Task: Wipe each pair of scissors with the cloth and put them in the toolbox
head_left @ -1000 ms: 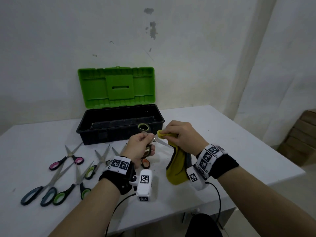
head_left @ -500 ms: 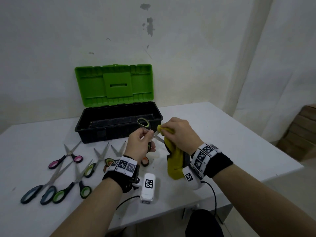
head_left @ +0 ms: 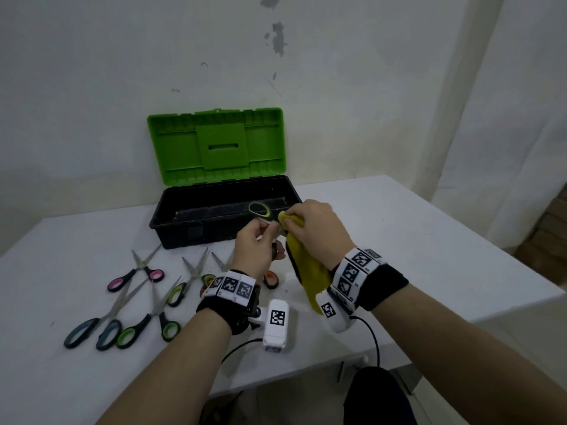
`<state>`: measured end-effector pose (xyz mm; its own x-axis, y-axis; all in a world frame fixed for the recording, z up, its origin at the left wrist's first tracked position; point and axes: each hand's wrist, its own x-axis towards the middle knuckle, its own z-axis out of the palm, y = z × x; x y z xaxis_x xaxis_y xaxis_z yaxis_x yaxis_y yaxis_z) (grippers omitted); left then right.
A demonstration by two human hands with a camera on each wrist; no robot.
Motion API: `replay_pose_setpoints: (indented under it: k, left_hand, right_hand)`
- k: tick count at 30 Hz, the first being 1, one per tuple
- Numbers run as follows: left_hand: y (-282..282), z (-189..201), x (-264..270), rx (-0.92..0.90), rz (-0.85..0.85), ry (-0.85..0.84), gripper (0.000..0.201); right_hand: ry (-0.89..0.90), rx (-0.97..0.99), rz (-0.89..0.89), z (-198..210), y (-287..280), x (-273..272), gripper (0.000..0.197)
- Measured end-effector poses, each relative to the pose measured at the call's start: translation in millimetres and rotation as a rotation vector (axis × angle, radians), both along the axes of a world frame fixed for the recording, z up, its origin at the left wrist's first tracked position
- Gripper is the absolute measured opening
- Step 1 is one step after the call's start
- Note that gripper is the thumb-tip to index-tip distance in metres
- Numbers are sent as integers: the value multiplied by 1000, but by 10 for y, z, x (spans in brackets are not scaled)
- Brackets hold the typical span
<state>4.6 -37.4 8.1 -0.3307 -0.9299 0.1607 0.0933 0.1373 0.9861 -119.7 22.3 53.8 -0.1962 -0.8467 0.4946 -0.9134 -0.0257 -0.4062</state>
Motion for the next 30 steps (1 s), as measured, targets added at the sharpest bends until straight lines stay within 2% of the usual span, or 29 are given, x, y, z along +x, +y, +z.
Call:
replay_pose_setpoints:
  k: [4, 8, 11, 13, 17, 19, 21, 26, 30]
  left_hand:
    - [-70, -13, 232, 55, 86, -10, 19]
    - [-181, -16, 441, 119, 159, 58, 20]
    - [-172, -10, 494, 156, 107, 113, 17]
    - [-159, -5, 507, 197, 57, 148, 20]
    - [-185, 31, 518, 349, 48, 249, 47]
    - [-207, 46, 514, 412, 80, 261, 53]
    - [-222, 47, 500, 433, 111, 284, 48]
    - [-219, 57, 485, 383, 139, 299, 15]
    - [-161, 44, 491, 334, 71, 291, 9]
  right_hand:
    - [-49, 15, -128, 127, -69, 28, 22]
    - [-103, 27, -20, 224, -65, 283, 17]
    - [-80, 141, 95, 149, -129, 503, 18]
    - [-23, 170, 109, 76, -164, 585, 17]
    - [27, 113, 99, -2, -171, 631, 18]
    - [40, 107, 100, -1, -166, 636, 19]
    - [63, 102, 107, 7, -161, 643, 20]
    - [133, 150, 103, 5, -149, 640, 20]
    - [143, 187, 70, 18, -138, 558, 21]
